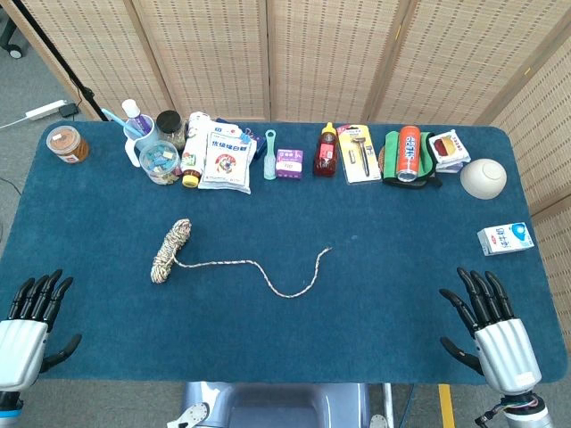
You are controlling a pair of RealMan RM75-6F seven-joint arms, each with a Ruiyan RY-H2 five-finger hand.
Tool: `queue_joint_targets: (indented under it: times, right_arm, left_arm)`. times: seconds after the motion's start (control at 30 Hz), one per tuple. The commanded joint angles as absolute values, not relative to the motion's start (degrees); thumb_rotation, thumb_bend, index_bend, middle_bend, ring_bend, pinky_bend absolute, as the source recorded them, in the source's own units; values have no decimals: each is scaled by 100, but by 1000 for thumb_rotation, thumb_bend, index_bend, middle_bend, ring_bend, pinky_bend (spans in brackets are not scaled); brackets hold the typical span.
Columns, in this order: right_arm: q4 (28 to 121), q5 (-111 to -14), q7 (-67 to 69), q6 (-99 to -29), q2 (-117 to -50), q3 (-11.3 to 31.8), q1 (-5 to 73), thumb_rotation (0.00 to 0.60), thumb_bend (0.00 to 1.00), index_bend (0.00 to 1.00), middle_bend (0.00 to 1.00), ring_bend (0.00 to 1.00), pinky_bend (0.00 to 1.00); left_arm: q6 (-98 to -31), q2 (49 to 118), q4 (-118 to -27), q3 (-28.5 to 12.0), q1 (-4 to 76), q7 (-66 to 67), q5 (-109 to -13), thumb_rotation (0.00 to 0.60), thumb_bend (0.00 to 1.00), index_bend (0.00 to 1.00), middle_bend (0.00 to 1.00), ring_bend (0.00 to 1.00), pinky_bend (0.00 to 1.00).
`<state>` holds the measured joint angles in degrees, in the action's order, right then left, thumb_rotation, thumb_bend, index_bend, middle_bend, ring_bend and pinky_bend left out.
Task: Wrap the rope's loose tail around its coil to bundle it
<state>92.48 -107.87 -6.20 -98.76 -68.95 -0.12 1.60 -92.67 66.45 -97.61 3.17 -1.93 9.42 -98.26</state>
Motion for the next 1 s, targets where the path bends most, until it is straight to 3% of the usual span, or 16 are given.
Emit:
queue_joint_targets:
  times: [0.03, 0.23, 0.67, 1.0]
  right_arm:
    - [9246, -10771, -634, -9858, -6896, -13, 163, 600, 0, 216, 0, 0, 0]
    - [9330, -10462, -919, -9617, -6892, 0, 133, 600, 0, 0, 0, 0, 0]
    - [9443, -10236, -1205, -9240, -6918, 13, 230, 600, 0, 0, 0, 0, 0]
    - [9473, -10263, -1393, -8279, -7050, 145, 896, 600, 0, 0, 0, 0, 0]
  left_arm:
    - [-9275, 6654, -9761, 318, -199, 960, -9827, 600, 222, 0, 0, 0, 0]
    - [-9332, 6670, -9746, 311, -227, 986, -9830, 600, 218, 0, 0, 0, 0]
    - [-9160, 6686, -9828, 311, -167, 1138, -9757, 600, 217, 0, 0, 0, 0]
    - [-9129, 6671, -10103, 259, -141, 1291, -9705, 600, 218, 0, 0, 0, 0]
